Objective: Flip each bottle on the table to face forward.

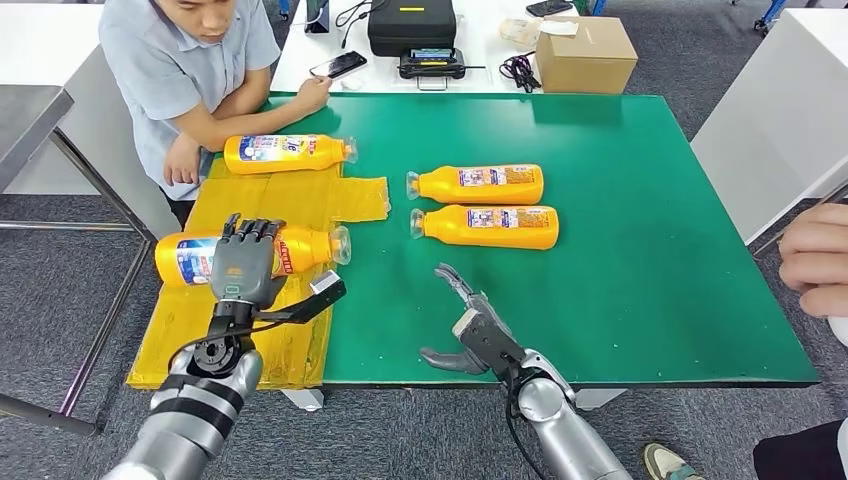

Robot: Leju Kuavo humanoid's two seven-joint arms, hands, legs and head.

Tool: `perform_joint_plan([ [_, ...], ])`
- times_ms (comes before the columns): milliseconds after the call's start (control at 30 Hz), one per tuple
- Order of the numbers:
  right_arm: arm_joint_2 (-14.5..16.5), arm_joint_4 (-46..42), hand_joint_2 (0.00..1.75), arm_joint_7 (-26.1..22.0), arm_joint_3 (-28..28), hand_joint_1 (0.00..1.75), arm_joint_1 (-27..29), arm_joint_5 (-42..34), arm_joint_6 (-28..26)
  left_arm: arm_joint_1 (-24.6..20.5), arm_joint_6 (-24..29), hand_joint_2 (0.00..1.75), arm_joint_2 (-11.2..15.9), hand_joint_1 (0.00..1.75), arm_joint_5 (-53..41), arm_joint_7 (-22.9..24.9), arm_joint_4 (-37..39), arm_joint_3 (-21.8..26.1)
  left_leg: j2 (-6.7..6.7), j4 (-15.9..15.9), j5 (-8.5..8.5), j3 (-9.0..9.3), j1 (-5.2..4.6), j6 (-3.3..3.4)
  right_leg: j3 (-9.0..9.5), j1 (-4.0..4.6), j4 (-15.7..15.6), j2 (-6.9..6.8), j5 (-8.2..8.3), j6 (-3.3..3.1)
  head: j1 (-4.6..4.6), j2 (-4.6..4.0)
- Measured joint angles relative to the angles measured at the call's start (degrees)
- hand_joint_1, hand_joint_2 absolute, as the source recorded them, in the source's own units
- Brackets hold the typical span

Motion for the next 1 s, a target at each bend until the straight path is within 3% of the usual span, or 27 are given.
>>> perform_joint_plan([
  [100, 0.1, 0.42, 1.75, -0.44, 0.03, 0.0, -0.52, -0.39, 0.38, -3.57, -0.35, 1.75, 1.93, 1.75, 0.87, -2.34, 7.83, -3.15, 0.03, 0.0, 0.0, 0.0, 0.01, 0.0, 0.0, 0.0, 0.01, 0.01, 0.01, 0.0, 0.0, 0.0],
  [300, 0.12, 0.69, 1.75, -0.69, 0.04, 0.0, -0.58, -0.48, 0.49, -6.67, -2.91, 1.75, 2.93, 1.75, 4.47, -7.71, 18.53, -4.93, 0.05, 0.0, 0.0, 0.0, 0.0, 0.0, -0.01, 0.0, 0.01, 0.02, 0.01, 0.0, 0.0, 0.0],
  [733, 0.13, 0.8, 1.75, -0.73, 0.08, 0.0, -0.56, -0.52, 0.48, -9.23, -3.9, 1.75, 3.25, 1.71, 5.26, -9.11, 24.2, -5.28, 0.02, 0.0, 0.01, 0.05, 0.0, -0.01, 0.06, 0.0, 0.01, 0.01, 0.01, -0.01, 0.0, 0.0],
  [767, 0.13, 0.8, 1.75, -0.73, 0.08, 0.0, -0.55, -0.53, 0.48, -9.31, -4.04, 1.75, 3.27, 1.54, 5.72, -9.57, 24.37, -5.28, 0.02, 0.0, 0.01, 0.06, 0.01, -0.01, 0.07, 0.0, 0.01, 0.01, 0.01, -0.01, 0.0, 0.0],
  [867, 0.13, 0.8, 1.75, -0.73, 0.08, 0.0, -0.49, -0.52, 0.45, -9.42, -4.54, 1.75, 3.3, 0.32, 6.94, -10.39, 24.81, -5.28, 0.03, 0.0, 0.01, 0.07, 0.01, -0.01, 0.07, 0.0, 0.01, 0.01, 0.01, -0.01, 0.0, 0.0],
  [900, 0.13, 0.8, 1.75, -0.73, 0.08, 0.0, -0.46, -0.51, 0.44, -9.45, -4.86, 1.75, 3.29, 0.06, 7.25, -10.36, 24.92, -5.28, 0.02, 0.0, 0.01, 0.07, 0.01, -0.01, 0.07, 0.0, 0.01, 0.01, 0.01, -0.01, 0.0, 0.0],
  [1000, 0.13, 0.8, 1.75, -0.73, 0.08, 0.0, -0.38, -0.48, 0.42, -9.72, -6.36, 1.75, 3.2, 0.0, 7.81, -9.52, 25.18, -5.28, 0.01, 0.0, 0.01, 0.08, 0.0, -0.01, 0.09, 0.0, 0.01, 0.0, 0.01, -0.01, 0.02, 0.0],
])
